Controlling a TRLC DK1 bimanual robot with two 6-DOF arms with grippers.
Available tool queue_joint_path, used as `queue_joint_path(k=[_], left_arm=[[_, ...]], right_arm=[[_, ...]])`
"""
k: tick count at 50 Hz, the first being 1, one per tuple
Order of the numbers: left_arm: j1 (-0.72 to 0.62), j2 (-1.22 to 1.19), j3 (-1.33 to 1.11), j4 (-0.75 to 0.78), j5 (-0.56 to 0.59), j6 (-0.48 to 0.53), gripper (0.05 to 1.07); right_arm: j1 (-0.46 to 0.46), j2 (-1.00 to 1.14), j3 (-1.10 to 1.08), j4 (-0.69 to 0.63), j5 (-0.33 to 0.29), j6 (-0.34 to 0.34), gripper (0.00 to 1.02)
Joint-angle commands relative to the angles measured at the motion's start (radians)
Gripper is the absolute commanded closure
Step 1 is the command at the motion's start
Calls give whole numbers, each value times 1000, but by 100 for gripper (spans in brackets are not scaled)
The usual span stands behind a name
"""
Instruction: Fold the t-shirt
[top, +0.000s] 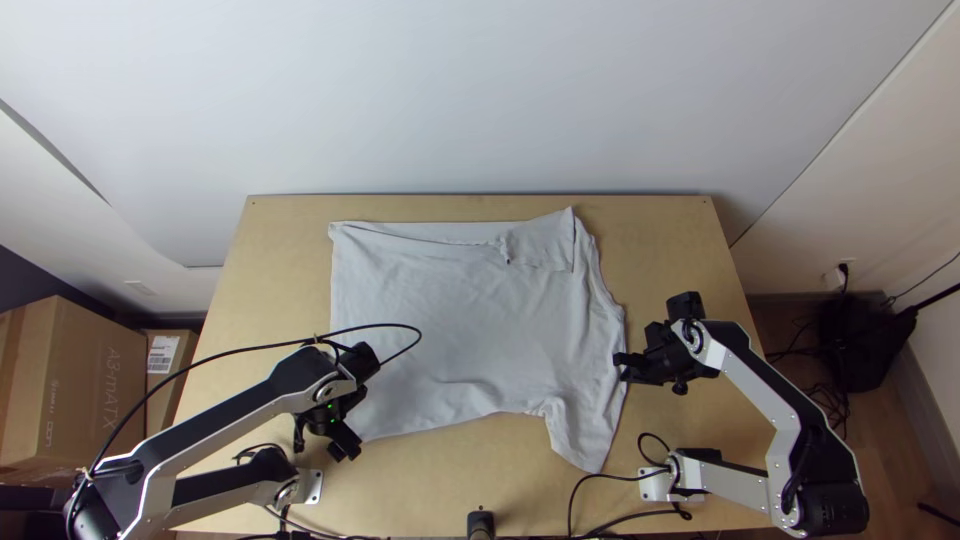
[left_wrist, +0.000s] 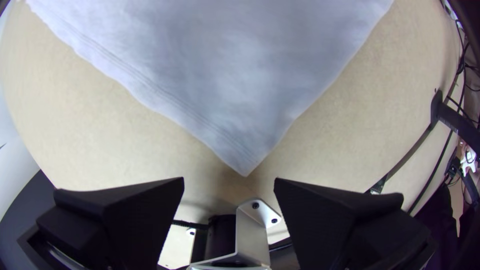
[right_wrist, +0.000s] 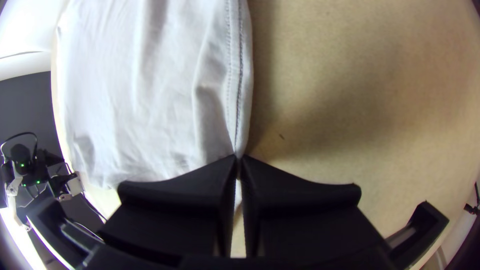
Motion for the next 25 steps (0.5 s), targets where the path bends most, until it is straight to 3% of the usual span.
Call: queue_joint_path(k=[1, 5, 25], left_arm=[[-16, 44, -11, 10, 1, -34, 25], [-25, 62, -11, 24, 5, -36, 34], [-73, 196, -17, 65, 33, -30, 34]], right_arm=[[-8, 15, 19, -12, -7, -23, 100], [-8, 15, 19, -12, -7, -24, 100], [-22, 9, 29, -12, -7, -32, 100]])
